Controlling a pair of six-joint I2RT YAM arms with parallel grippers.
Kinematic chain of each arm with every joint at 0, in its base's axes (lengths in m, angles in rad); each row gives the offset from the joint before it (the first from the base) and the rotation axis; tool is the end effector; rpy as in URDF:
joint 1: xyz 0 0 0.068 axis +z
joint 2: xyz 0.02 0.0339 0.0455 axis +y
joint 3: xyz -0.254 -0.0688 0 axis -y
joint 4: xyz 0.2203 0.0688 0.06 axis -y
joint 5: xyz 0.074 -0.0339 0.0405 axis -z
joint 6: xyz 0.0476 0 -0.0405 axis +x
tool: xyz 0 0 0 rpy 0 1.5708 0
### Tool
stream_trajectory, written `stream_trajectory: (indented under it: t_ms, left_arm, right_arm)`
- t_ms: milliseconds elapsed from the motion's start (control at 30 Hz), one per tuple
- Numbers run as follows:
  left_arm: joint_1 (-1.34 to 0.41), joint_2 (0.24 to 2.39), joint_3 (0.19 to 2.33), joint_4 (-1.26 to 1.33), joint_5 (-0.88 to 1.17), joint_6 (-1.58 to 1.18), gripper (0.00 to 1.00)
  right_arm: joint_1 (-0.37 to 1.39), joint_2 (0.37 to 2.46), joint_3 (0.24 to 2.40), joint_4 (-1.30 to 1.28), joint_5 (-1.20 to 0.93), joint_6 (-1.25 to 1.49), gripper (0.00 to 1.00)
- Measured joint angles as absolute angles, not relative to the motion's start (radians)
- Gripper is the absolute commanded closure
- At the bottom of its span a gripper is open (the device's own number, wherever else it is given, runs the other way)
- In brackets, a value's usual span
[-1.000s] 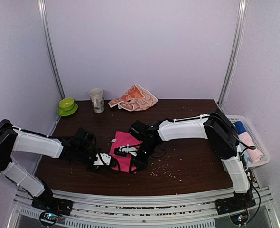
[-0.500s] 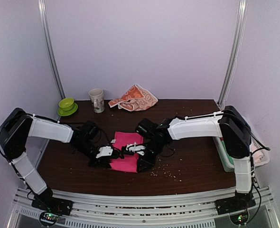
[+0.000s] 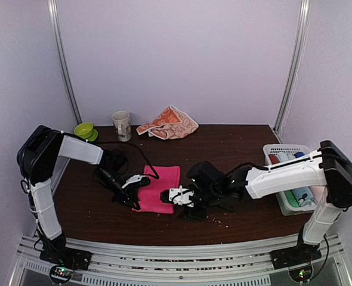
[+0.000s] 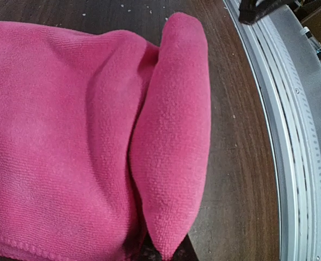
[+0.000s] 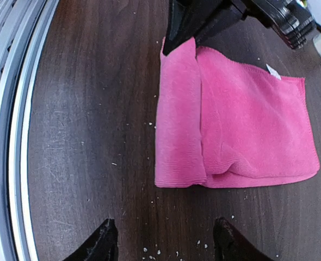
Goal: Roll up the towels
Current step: Roll the towel at the center of the board.
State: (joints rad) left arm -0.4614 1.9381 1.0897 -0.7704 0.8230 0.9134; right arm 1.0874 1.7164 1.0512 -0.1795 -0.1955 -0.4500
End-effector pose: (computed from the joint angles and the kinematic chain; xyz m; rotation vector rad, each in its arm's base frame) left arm 0.2502 -0.1634 0.1187 1.7289 2.1515 -1.1887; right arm 0.1533 0.3119 0.1858 -1.7768 1.7053 0.5221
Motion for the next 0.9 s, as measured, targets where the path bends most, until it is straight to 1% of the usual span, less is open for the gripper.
stream_trajectory:
  t_ms: [200, 433, 767, 900]
  left_arm:
    - [-0.452, 1.983, 1.137, -0.838, 0.848, 0.887, 1.0]
    - [-0.447, 2.028, 1.185, -0.896, 0.855, 0.868, 1.0]
    - [-0.444, 2.049, 1.207, -0.93, 0.859, 0.862, 1.0]
    - [-0.444, 2.056, 1.217, -0.943, 0.859, 0.861, 1.0]
  right_arm:
    - [1.216, 1.7, 0.902, 0.044, 0.011, -0.569, 0.38]
    - [1.308, 1.817, 0.913, 0.248, 0.227, -0.673, 0.37]
    - [1.32, 1.948, 0.967, 0.356, 0.361, -0.728, 0.37]
    - [1.32, 1.983, 0.984, 0.38, 0.389, -0.737, 0.4]
